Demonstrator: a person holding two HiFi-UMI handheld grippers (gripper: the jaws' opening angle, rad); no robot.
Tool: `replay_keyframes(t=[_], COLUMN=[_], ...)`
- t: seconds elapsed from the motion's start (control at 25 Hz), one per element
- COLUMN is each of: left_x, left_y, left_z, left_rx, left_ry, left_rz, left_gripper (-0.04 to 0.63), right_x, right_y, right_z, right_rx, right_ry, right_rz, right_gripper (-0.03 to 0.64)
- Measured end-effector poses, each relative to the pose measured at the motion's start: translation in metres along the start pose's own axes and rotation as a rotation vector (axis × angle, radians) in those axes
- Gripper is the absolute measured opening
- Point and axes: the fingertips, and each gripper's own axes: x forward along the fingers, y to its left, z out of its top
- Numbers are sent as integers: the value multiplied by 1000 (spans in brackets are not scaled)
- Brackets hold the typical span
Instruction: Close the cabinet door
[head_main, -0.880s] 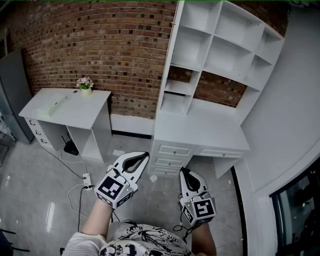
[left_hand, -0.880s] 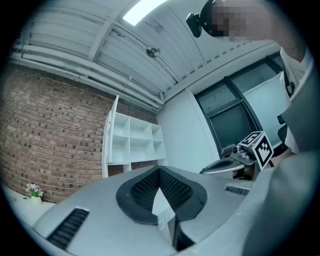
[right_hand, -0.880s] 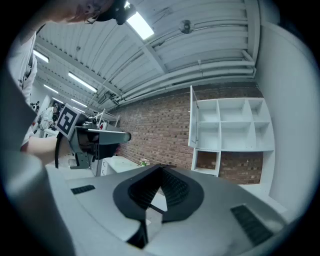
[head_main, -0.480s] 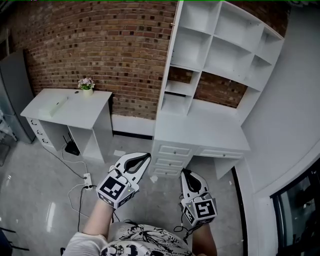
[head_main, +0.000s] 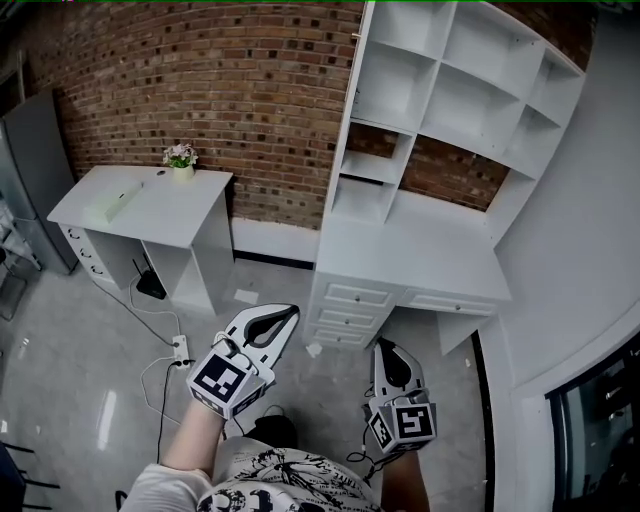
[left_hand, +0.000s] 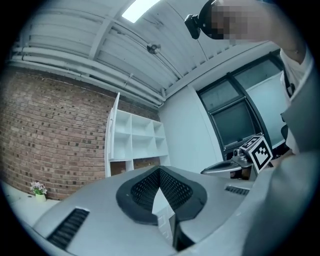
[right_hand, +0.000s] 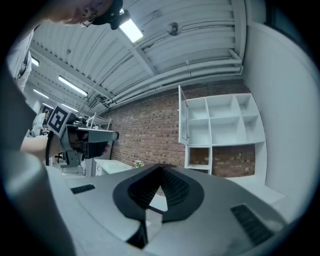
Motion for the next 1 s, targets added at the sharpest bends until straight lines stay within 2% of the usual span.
replay_keyframes(t=[0.08, 0.28, 0.48, 0.64, 1.0], left_x=[4, 26, 66, 104, 201], left_y=[5, 34, 68, 113, 213], left_z=[-4, -20, -30, -38, -50], left_rx=[12, -32, -53, -65, -98], left_ry=[7, 9, -16, -15, -84], left_rz=[-3, 32, 3, 15, -21], left_gripper=[14, 14, 14, 14, 14], right_x=[8, 37, 81, 129, 253], right_y=[-2, -14, -37, -57, -108], right_z=[-8, -14, -15, -11, -7], right_rx=[9, -9, -23, -35, -53], right_ry=[10, 20, 32, 38, 6], right_rz=[0, -1, -21, -29, -38], right_gripper=[5, 5, 5, 5, 5])
